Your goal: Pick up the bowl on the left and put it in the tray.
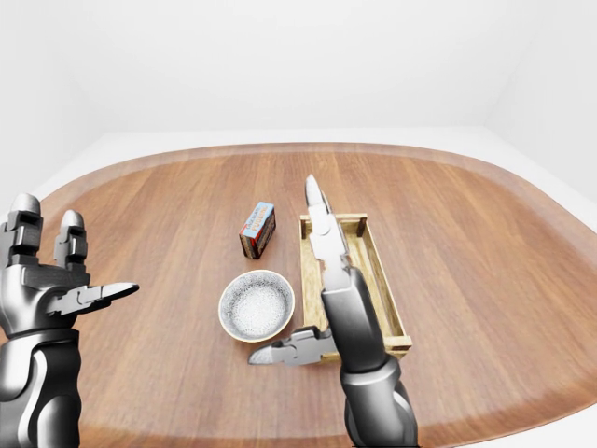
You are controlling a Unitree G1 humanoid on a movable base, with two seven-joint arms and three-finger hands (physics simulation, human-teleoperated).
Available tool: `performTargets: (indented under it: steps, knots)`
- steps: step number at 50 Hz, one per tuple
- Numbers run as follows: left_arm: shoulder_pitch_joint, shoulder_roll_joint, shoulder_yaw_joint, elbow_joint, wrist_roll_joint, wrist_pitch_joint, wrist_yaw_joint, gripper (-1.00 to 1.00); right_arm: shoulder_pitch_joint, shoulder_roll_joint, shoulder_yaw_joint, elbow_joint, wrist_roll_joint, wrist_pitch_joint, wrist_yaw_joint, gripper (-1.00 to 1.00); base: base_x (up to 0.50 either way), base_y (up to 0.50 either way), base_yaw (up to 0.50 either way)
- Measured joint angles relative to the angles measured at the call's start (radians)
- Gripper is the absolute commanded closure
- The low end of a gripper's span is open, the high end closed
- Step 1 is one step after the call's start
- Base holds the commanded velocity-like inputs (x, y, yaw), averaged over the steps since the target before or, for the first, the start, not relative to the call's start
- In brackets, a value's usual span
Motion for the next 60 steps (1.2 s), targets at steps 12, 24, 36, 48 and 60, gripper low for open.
performTargets:
  steps: [12, 24, 36, 48, 60]
  knots:
    - [-0.001, 0.001, 0.0, 0.003, 0.0, 0.0, 0.002, -1.0, -0.091, 0.03, 0.066, 0.071, -0.181, 0.0, 0.092, -1.0, 0.0, 0.0, 0.0]
    - [-0.004, 0.001, -0.003, 0.009, 0.002, 0.0, 0.004, -1.0, -0.134, 0.062, 0.086, 0.188, -0.311, 0.0, 0.15, -1.0, 0.0, 0.0, 0.0]
    - [-0.005, 0.001, -0.006, 0.013, 0.006, 0.0, 0.007, -1.0, -0.145, 0.081, 0.112, 0.302, -0.421, 0.0, 0.182, -1.0, 0.0, 0.0, 0.0]
    - [-0.007, 0.003, -0.004, 0.017, 0.004, 0.0, 0.008, -1.0, -0.156, 0.101, 0.119, 0.398, -0.489, 0.0, 0.192, -1.0, 0.0, 0.0, 0.0]
    - [-0.01, 0.006, -0.005, 0.021, 0.003, 0.0, 0.011, -1.0, -0.179, 0.118, 0.107, 0.525, -0.557, 0.0, 0.174, -1.0, 0.0, 0.0, 0.0]
